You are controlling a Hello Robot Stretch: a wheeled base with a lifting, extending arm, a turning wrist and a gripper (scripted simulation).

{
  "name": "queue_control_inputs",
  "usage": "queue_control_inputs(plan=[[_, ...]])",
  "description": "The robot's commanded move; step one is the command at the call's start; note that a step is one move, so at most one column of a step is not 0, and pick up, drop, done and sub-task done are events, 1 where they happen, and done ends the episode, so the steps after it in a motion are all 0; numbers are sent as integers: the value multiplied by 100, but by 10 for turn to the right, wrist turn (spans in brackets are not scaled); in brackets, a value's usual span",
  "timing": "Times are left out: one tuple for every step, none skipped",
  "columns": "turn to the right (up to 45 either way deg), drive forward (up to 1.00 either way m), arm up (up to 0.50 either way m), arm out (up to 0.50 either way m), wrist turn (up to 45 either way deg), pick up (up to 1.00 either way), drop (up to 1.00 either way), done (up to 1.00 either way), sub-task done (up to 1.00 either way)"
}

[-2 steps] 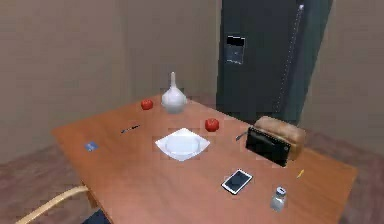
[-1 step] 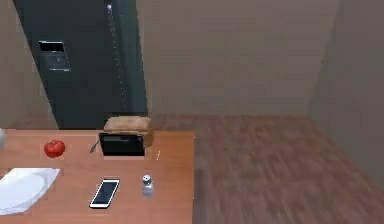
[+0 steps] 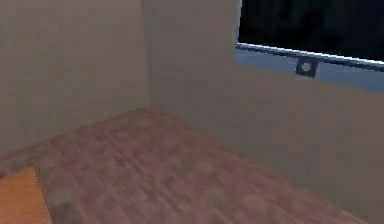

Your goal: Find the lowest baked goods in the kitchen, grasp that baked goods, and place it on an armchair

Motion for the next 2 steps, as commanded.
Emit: queue_control_inputs(plan=[[270,0,0,0,0,0,0,0,0],[0,20,0,0,0,0,0,0,0]])
